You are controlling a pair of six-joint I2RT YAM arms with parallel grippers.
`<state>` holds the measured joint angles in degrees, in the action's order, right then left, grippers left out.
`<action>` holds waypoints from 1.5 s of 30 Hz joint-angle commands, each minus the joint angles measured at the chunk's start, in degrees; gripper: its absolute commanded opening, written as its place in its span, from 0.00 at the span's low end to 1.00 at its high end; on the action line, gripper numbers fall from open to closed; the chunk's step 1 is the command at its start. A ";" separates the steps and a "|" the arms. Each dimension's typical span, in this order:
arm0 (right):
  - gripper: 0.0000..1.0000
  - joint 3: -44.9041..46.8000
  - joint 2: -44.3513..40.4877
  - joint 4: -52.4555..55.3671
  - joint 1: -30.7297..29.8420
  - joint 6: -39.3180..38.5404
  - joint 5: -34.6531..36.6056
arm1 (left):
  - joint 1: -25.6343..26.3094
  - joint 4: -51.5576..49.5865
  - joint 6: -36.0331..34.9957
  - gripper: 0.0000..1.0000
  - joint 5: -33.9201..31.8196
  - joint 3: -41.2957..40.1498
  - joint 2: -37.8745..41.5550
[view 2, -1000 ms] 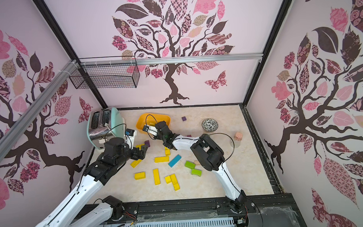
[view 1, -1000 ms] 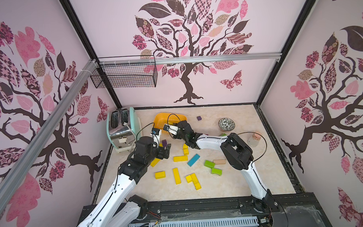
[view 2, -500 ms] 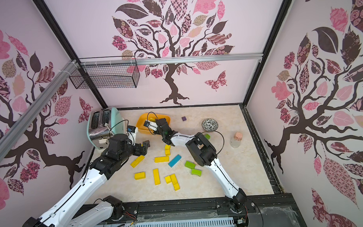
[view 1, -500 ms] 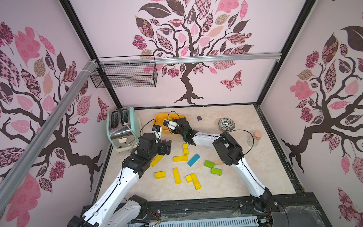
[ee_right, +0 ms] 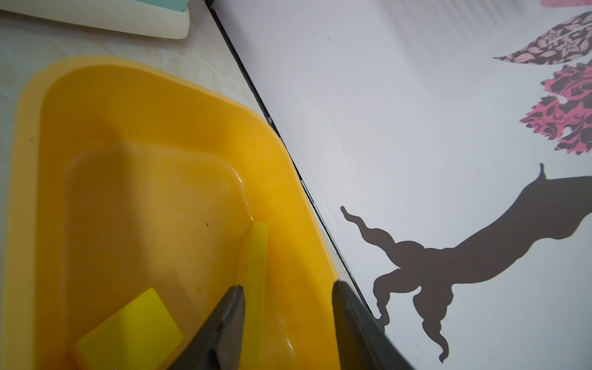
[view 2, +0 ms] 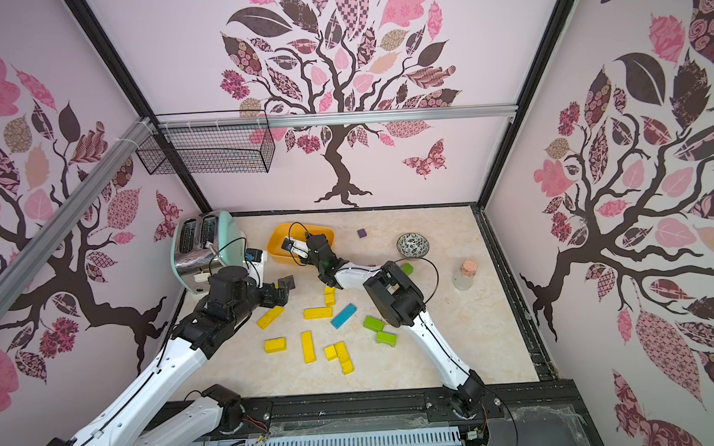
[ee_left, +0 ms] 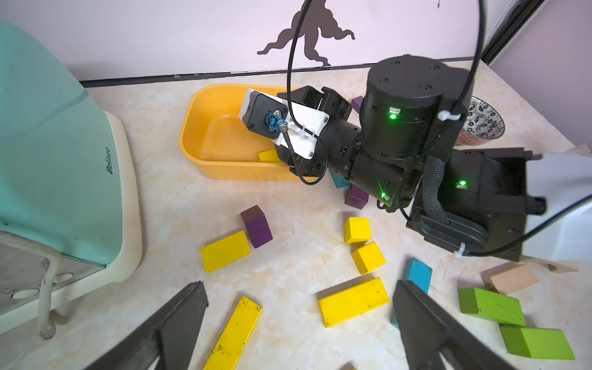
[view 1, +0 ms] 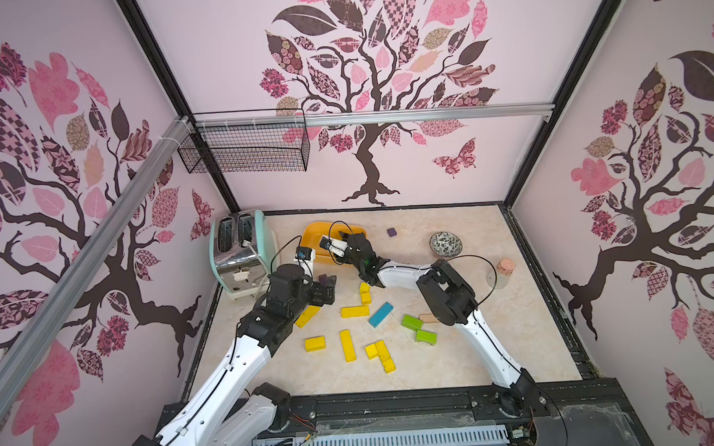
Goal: Pick out the yellow building blocks
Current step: Place the building block in the storage box.
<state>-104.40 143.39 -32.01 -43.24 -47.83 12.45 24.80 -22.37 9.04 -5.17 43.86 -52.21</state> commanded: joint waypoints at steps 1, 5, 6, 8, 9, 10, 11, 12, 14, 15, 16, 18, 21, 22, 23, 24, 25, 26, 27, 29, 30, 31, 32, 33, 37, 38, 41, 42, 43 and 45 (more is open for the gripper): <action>0.49 0.86 -3.36 -0.50 0.00 0.26 0.66 | 0.42 0.57 0.37 0.97 -0.48 -0.53 1.09; 0.49 1.37 -4.12 -0.51 -0.06 0.76 0.43 | 0.69 0.57 0.48 0.97 -0.48 -0.53 1.37; 0.49 1.56 -4.41 -0.60 -0.02 0.94 0.29 | 0.77 0.57 0.45 0.97 -0.54 -0.52 1.47; 0.49 1.96 -5.02 -0.69 -0.05 1.48 0.04 | 0.78 0.49 0.46 0.97 -0.63 -0.57 1.63; 0.49 2.15 -5.34 -0.66 -0.05 1.89 -0.13 | 0.78 0.47 0.63 0.97 -0.68 -0.59 1.72; 0.49 2.43 -5.76 -0.69 -0.07 2.34 -0.44 | 0.78 0.44 0.64 0.97 -0.68 -0.61 1.91; 0.49 2.64 -6.15 -0.68 -0.09 2.62 -0.66 | 0.78 0.39 0.63 0.97 -0.79 -0.59 2.01; 0.49 2.96 -6.72 -0.77 -0.09 3.12 -0.97 | 0.78 0.34 0.65 0.97 -0.77 -0.57 2.09; 0.49 3.86 -7.95 -0.77 -0.09 4.35 -1.66 | 0.78 0.38 0.71 0.97 -0.75 -0.55 2.49; 0.49 4.36 -8.64 -0.82 -0.09 4.92 -1.90 | 0.78 0.33 0.82 0.97 -0.79 -0.53 2.69; 0.49 5.12 -9.55 -0.98 -0.09 5.65 -2.24 | 0.78 0.31 0.90 0.97 -0.68 -0.57 2.89; 0.49 7.31 -11.59 -2.62 -0.10 7.00 -2.12 | 0.76 0.31 1.11 0.97 -0.34 -0.61 3.52; 0.48 12.21 -16.15 -5.53 -0.09 9.88 -2.49 | 0.78 0.13 1.37 0.97 1.26 -0.53 4.54; 0.48 13.68 -17.84 -5.40 -0.17 10.94 -2.72 | 0.78 0.00 1.57 0.97 1.75 -0.56 4.95; 0.48 15.13 -19.62 -5.27 -0.18 11.94 -2.96 | 0.78 -0.18 1.67 0.97 2.14 -0.53 5.25; 0.48 16.38 -21.29 -5.28 -0.26 12.71 -3.07 | 0.82 -0.48 1.90 0.96 2.48 -0.29 5.42; 0.48 18.14 -23.14 -5.18 -0.34 13.38 -3.23 | 0.87 -1.07 2.17 0.96 2.80 0.02 5.66; 0.48 19.95 -25.08 -5.17 -0.43 13.92 -3.23 | 0.87 -1.62 2.46 0.96 3.29 0.27 5.97; 0.47 21.51 -26.62 -5.17 -0.57 14.29 -3.16 | 0.87 -2.24 2.82 0.96 3.83 0.42 6.33; 0.47 25.86 -30.62 -5.92 -1.02 14.74 -2.11 | 0.87 -4.26 3.77 0.95 5.14 1.03 6.97; 0.46 27.91 -32.38 -6.65 -1.27 14.83 -1.53 | 0.84 -5.32 4.68 0.94 5.52 1.18 7.13; 0.46 30.49 -34.66 -7.37 -1.55 14.98 -0.96 | 0.76 -6.64 5.90 0.93 6.12 1.39 7.21; 0.46 32.81 -36.89 -7.56 -1.82 15.37 -0.49 | 0.78 -7.78 7.40 0.92 7.09 1.48 7.31; 0.46 34.77 -38.74 -7.42 -2.01 15.72 -0.16 | 0.78 -8.69 8.69 0.91 8.23 1.43 7.30; 0.46 42.81 -48.56 -4.38 -2.55 20.39 1.46 | 0.78 -12.10 14.77 0.83 13.58 1.02 7.30; 0.46 44.34 -50.59 -3.19 -2.55 21.92 1.86 | 0.78 -12.72 15.84 0.82 14.62 0.83 7.39; 0.44 49.10 -57.05 1.64 -2.55 26.15 0.34 | 0.87 -15.32 18.68 0.79 16.32 -0.26 8.14; 0.44 51.03 -59.13 2.84 -2.55 27.34 -0.77 | 0.87 -16.30 18.91 0.79 16.72 -0.95 8.62; 0.44 53.04 -61.56 3.87 -2.55 28.54 -2.13 | 0.87 -17.60 18.83 0.79 16.77 -1.66 9.21; 0.44 57.06 -65.50 5.19 -2.55 30.36 -5.00 | 0.87 -19.86 18.83 0.78 15.86 -2.89 10.20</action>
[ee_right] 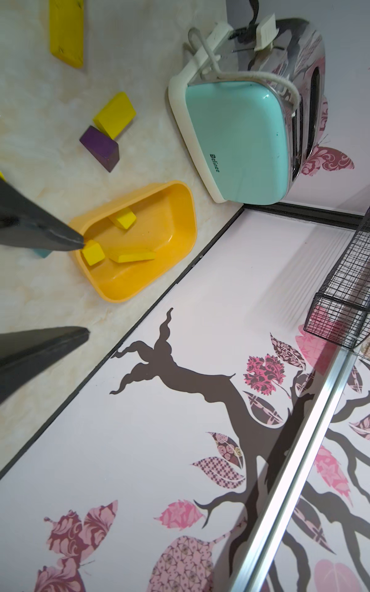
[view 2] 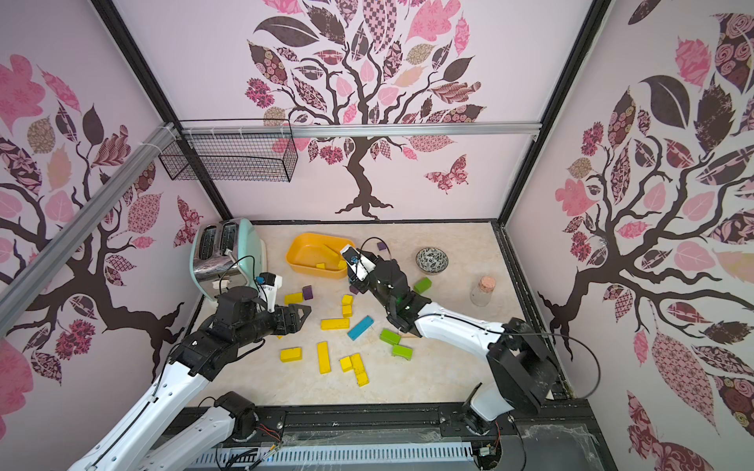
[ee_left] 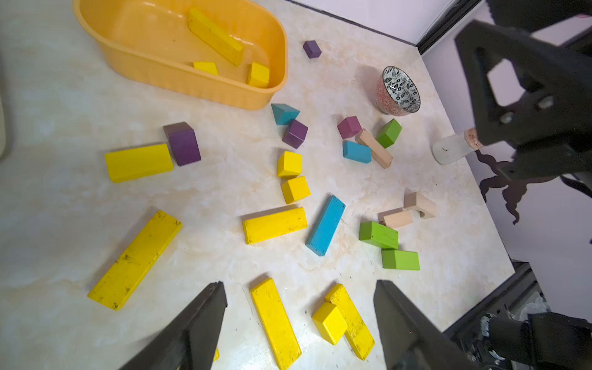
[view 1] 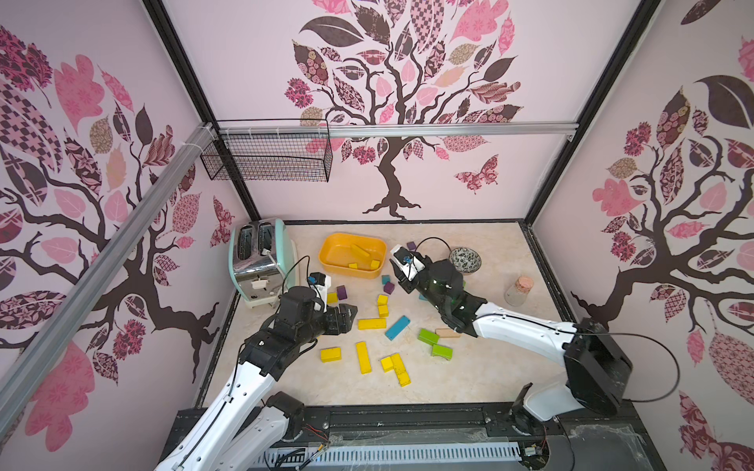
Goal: Pick out the yellow building blocks
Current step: Place the building block in the storage box, then pick up the building block from the center of the board.
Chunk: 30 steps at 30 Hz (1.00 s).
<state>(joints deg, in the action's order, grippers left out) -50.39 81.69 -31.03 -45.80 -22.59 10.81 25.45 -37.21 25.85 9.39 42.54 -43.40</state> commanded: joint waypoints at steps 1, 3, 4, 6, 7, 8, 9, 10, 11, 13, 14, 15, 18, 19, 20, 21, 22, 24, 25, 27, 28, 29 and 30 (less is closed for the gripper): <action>0.45 5.04 -5.89 4.88 0.00 6.18 -4.85 | 0.29 -6.04 2.10 0.78 0.75 -1.98 1.84; 0.45 7.89 -8.89 7.12 -0.04 7.27 -7.90 | 0.75 -6.99 2.92 0.76 -0.38 -2.12 2.50; 0.46 9.10 -10.51 8.64 0.01 8.21 -9.29 | 1.19 -7.25 2.98 0.76 -0.71 -1.87 2.59; 0.46 10.73 -12.66 10.83 -0.01 10.17 -11.34 | 1.44 -7.63 3.14 0.75 -1.40 -1.24 2.48; 0.46 11.50 -13.78 11.92 0.00 11.72 -12.38 | 1.44 -7.91 3.24 0.74 -1.72 -1.02 2.24; 0.46 12.08 -14.67 12.77 0.01 13.16 -13.56 | 1.44 -8.31 3.17 0.74 -1.96 -0.76 1.87; 0.46 12.84 -15.70 13.76 0.01 14.38 -15.14 | 1.46 -8.72 3.04 0.74 -2.09 -0.64 1.45; 0.46 13.63 -16.58 14.43 0.01 15.56 -16.50 | 1.52 -9.00 2.90 0.74 -2.24 -0.62 0.88; 0.45 14.30 -17.22 14.51 0.01 16.58 -17.56 | 1.53 -9.35 2.69 0.74 -2.43 -0.62 0.56; 0.44 16.15 -18.63 14.36 -0.08 17.48 -19.30 | 1.60 -9.76 2.41 0.74 -2.38 -0.96 -0.75; 0.44 16.98 -19.20 13.88 -0.21 17.98 -19.71 | 1.74 -9.82 2.25 0.74 -2.11 -0.97 -1.35; 0.44 17.85 -19.76 13.52 -0.33 18.31 -20.17 | 1.94 -9.93 1.98 0.74 -1.73 -0.80 -1.95; 0.44 19.97 -20.84 12.80 -0.60 18.46 -20.70 | 2.32 -9.46 1.75 0.72 -1.48 -1.14 -3.32; 0.44 20.83 -21.11 12.39 -0.61 18.48 -20.57 | 2.32 -9.53 1.75 0.72 -1.38 -1.05 -3.76; 0.44 21.43 -21.26 12.03 -0.61 18.42 -20.55 | 2.40 -9.61 1.75 0.72 -1.17 -0.96 -4.04; 0.44 22.26 -21.31 11.64 -0.61 18.37 -20.50 | 2.54 -9.72 1.66 0.72 -1.08 -0.87 -4.25; 0.44 22.86 -21.35 11.24 -0.61 18.37 -20.62 | 2.80 -9.83 1.66 0.72 -1.30 -0.87 -4.41; 0.44 23.78 -21.23 10.20 -0.61 18.60 -21.57 | 3.41 -9.99 1.92 0.72 -2.36 -1.01 -4.41; 0.44 24.18 -21.06 9.38 -0.61 18.80 -22.40 | 3.71 -10.06 2.06 0.72 -2.89 -1.01 -4.35; 0.44 24.72 -20.51 7.96 -0.69 19.07 -24.50 | 4.15 -10.15 2.19 0.70 -3.23 -1.19 -4.23; 0.43 24.73 -20.20 7.58 -0.69 19.06 -25.86 | 4.40 -10.08 2.27 0.69 -3.31 -1.20 -4.16; 0.43 24.66 -19.80 7.39 -0.74 19.07 -27.13 | 4.66 -10.17 2.36 0.68 -3.48 -1.20 -4.16; 0.43 24.56 -19.48 7.22 -0.85 19.04 -28.42 | 5.09 -10.40 2.43 0.67 -3.79 -1.18 -4.22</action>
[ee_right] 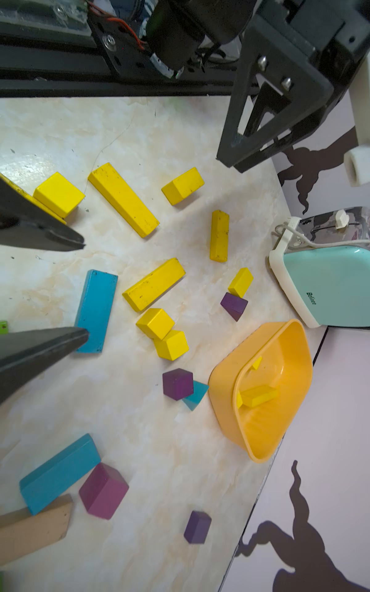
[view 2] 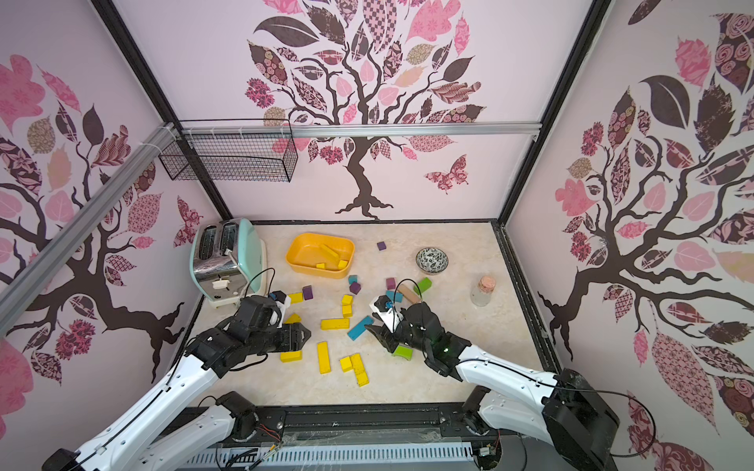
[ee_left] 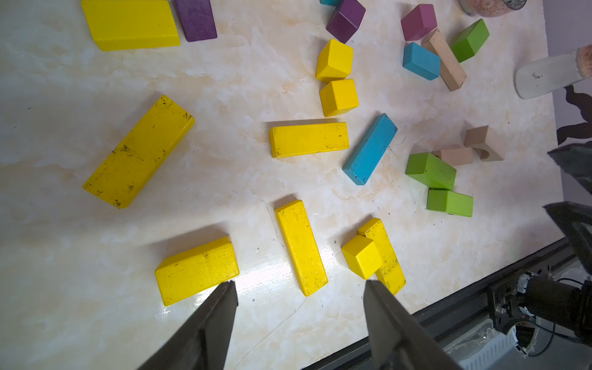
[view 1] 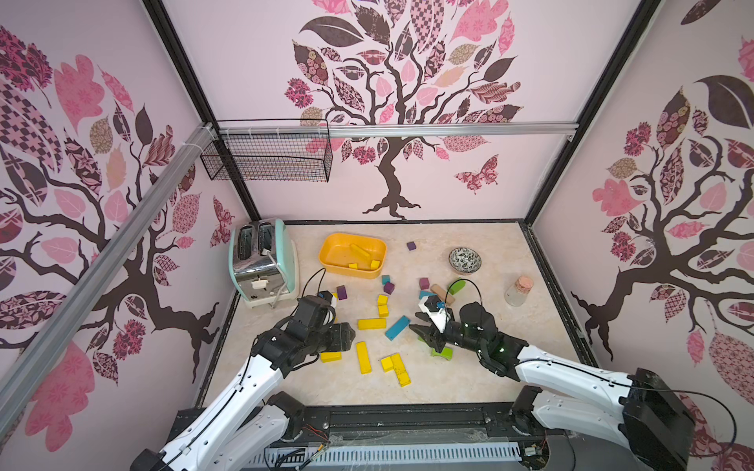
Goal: Pick out the yellow building blocks
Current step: Pick up the building block from the center of the board.
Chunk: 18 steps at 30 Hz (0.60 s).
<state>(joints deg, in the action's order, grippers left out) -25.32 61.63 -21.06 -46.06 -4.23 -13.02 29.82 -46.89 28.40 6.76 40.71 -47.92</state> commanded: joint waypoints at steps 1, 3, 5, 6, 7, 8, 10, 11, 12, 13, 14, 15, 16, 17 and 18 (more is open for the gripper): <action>0.43 -0.55 1.00 -2.98 -0.82 0.58 -5.50 | 1.24 -0.84 -0.02 0.67 -1.60 0.62 0.29; 0.43 -0.52 1.55 -3.32 -1.45 0.10 -6.33 | 2.02 -1.16 0.29 0.67 -2.31 0.75 0.30; 0.43 -0.52 1.91 -3.08 -2.75 -0.97 -6.00 | 2.34 -1.20 0.51 0.67 -2.71 0.69 0.34; 0.43 -0.52 1.83 -2.90 -3.71 -1.73 -5.42 | 2.29 -1.22 0.60 0.67 -2.80 0.64 0.33; 0.43 -0.36 1.75 -2.84 -4.63 -2.62 -4.89 | 2.34 -1.15 0.67 0.67 -2.89 0.61 0.29; 0.43 -0.21 1.68 -2.89 -5.24 -3.11 -4.90 | 2.31 -0.93 0.77 0.67 -2.89 0.53 0.31; 0.43 0.09 1.50 -3.27 -5.55 -2.82 -5.79 | 2.28 0.00 1.70 0.67 -2.69 0.04 0.44; 0.42 0.14 1.35 -3.44 -5.62 -2.57 -5.79 | 2.34 0.62 2.56 0.68 -2.27 -0.31 0.46; 0.42 0.34 1.10 -3.53 -5.70 -2.35 -5.54 | 2.34 1.92 3.95 0.69 -1.04 -1.12 0.58; 0.42 0.52 0.73 -3.76 -5.70 -2.40 -5.13 | 2.32 3.52 5.44 0.69 0.60 -2.30 0.78; 0.42 0.77 0.41 -4.02 -5.70 -2.37 -4.84 | 2.34 5.08 6.59 0.69 1.63 -3.50 0.72; 0.42 1.03 0.10 -4.39 -5.70 -2.34 -4.52 | 2.34 6.71 7.84 0.69 2.44 -4.74 0.76; 0.42 1.31 -0.06 -4.84 -5.73 -2.36 -4.48 | 2.34 8.11 8.94 0.69 3.00 -5.86 0.60; 0.42 1.43 -0.07 -5.12 -5.71 -2.44 -4.60 | 2.34 9.00 9.78 0.69 3.38 -6.56 0.29; 0.42 1.50 0.05 -5.13 -5.70 -2.41 -4.76 | 2.32 9.77 10.28 0.69 3.19 -7.05 -0.12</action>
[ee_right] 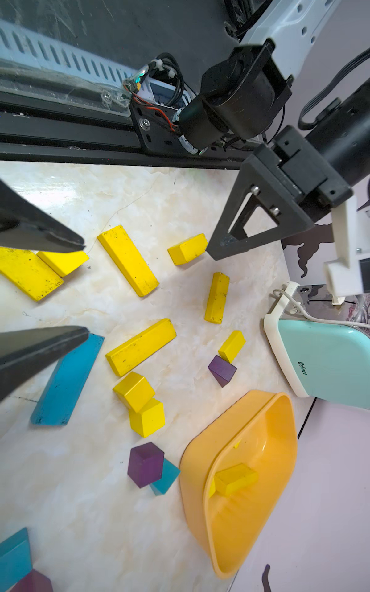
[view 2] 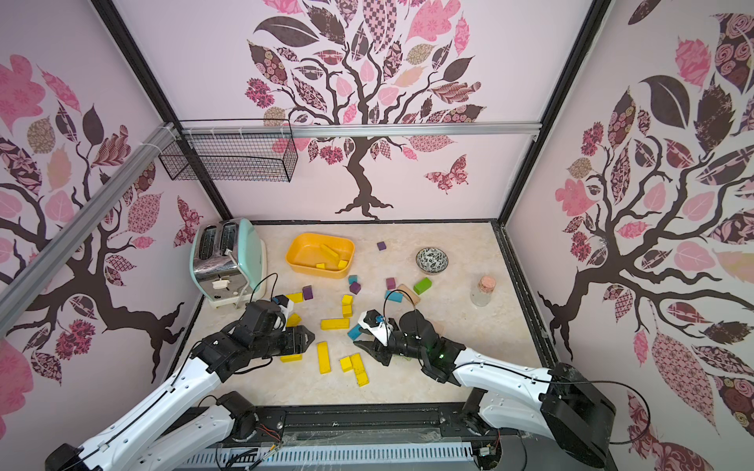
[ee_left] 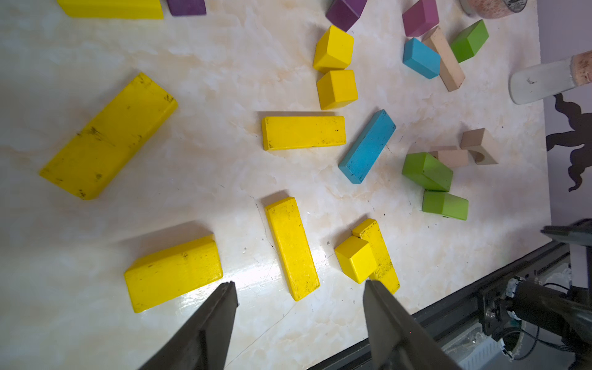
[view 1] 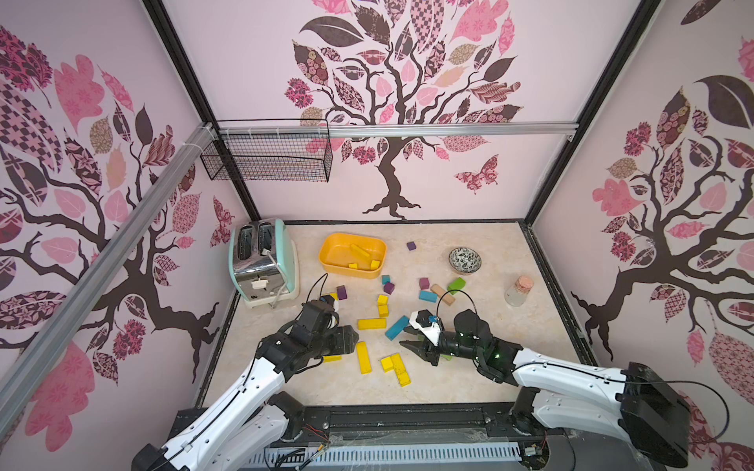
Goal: Pick out the yellow building blocks
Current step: Pick up the building block from the center of the board.
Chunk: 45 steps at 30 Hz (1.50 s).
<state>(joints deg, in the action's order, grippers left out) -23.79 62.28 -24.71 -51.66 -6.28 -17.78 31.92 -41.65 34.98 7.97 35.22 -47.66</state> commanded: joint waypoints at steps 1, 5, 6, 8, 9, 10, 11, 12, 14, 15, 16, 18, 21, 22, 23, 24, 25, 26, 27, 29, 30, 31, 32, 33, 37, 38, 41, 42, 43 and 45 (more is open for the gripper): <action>0.42 -0.11 -0.50 -1.27 -0.12 -0.14 -0.10 | 0.21 5.20 3.70 0.69 1.80 -1.88 -0.81; 0.42 -0.11 0.24 -1.13 -0.11 0.40 0.09 | 0.20 6.02 5.14 0.70 -2.21 -2.48 -2.70; 0.42 -0.13 0.45 -1.13 -0.11 0.44 0.15 | 0.16 6.39 5.33 0.70 -3.16 -2.61 -3.21; 0.43 -0.20 0.83 -1.13 -0.11 0.51 0.17 | 0.08 7.05 5.72 0.71 -4.83 -2.62 -4.50; 0.43 -0.30 1.06 -1.17 -0.11 0.48 0.16 | 0.00 7.40 6.03 0.72 -5.46 -2.75 -5.10; 0.43 -0.31 1.26 -1.34 -0.11 0.57 0.15 | -0.25 7.75 6.44 0.72 -6.12 -2.83 -5.56; 0.43 -0.43 1.51 -1.54 -0.11 0.59 0.19 | -0.54 8.04 6.98 0.73 -6.33 -3.00 -5.87; 0.43 -0.38 1.85 -1.78 -0.11 0.60 0.06 | -0.99 8.65 7.70 0.75 -6.34 -3.33 -6.13; 0.43 -0.60 2.44 -2.14 -0.11 0.66 -0.19 | -2.23 9.13 9.28 0.76 -6.20 -3.91 -6.68; 0.43 -0.69 2.80 -2.27 -0.11 0.78 -0.37 | -3.16 9.52 9.64 0.76 -5.21 -4.31 -7.04; 0.43 -0.82 3.17 -2.36 -0.11 0.86 -0.51 | -4.43 9.68 9.87 0.76 -4.18 -4.61 -7.41; 0.43 -1.14 3.76 -2.45 -0.11 1.10 -0.89 | -6.81 9.59 9.96 0.77 -2.28 -5.11 -7.99; 0.43 -1.26 4.29 -2.54 -0.11 1.36 -1.11 | -8.10 9.12 9.25 0.77 -2.46 -5.21 -8.32; 0.43 -1.28 4.41 -2.54 -0.15 1.54 -1.05 | -8.10 8.90 8.84 0.77 -2.80 -5.12 -8.39; 0.43 -1.18 4.42 -2.51 -0.11 1.49 -1.03 | -8.10 8.70 8.57 0.77 -3.05 -4.93 -8.45; 0.43 -1.17 4.44 -2.58 -0.11 1.38 -0.95 | -8.10 8.44 8.36 0.77 -3.42 -4.90 -8.59; 0.43 -1.17 4.41 -2.63 -0.11 1.37 -0.94 | -8.10 8.21 8.31 0.78 -3.72 -4.90 -8.63; 0.43 -1.17 4.43 -2.62 -0.11 1.51 -0.99 | -8.10 8.19 8.26 0.78 -3.82 -4.92 -8.74; 0.43 -1.17 4.39 -2.62 -0.11 1.45 -0.94 | -8.10 8.29 8.26 0.78 -3.97 -4.92 -8.75; 0.43 -1.10 4.57 -2.96 -0.11 1.66 -1.03 | -8.19 8.47 8.23 0.78 -4.18 -5.10 -8.96; 0.43 -1.13 4.84 -3.06 -0.11 1.62 -1.16 | -8.19 8.63 8.06 0.78 -4.19 -5.07 -9.17; 0.43 -1.16 5.02 -3.00 -0.11 1.70 -1.14 | -8.19 8.77 7.92 0.78 -4.19 -5.06 -9.42; 0.43 -1.24 5.18 -3.06 -0.15 1.67 -1.12 | -8.19 8.99 7.75 0.78 -4.02 -5.08 -9.60; 0.44 -1.34 5.43 -2.99 -0.11 1.80 -1.18 | -8.19 9.21 7.43 0.78 -3.85 -4.97 -9.85; 0.44 -2.04 6.01 -2.11 -0.11 1.91 -1.22 | -8.19 9.14 6.86 0.79 -3.75 -4.64 -10.69; 0.44 -2.05 6.01 -2.01 -0.11 1.88 -1.15 | -8.19 9.19 6.81 0.79 -3.75 -4.62 -10.77; 0.44 -1.99 5.92 -2.18 -0.11 1.89 -1.21 | -8.21 9.63 6.06 0.79 -3.91 -4.56 -11.13; 0.44 -1.96 5.91 -2.19 -0.11 1.87 -1.20 | -8.19 9.83 5.30 0.79 -3.92 -4.46 -11.22; 0.44 -2.05 5.86 -2.06 -0.11 1.95 -1.12 | -8.21 9.92 4.57 0.79 -4.22 -4.23 -11.30; 0.44 -2.11 5.83 -2.01 -0.11 2.14 -1.13 | -8.21 9.54 2.75 0.79 -4.83 -3.19 -11.26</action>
<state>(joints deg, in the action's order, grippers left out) -23.94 68.27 -26.83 -51.66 -4.73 -18.31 23.99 -32.77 40.84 4.29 30.35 -58.85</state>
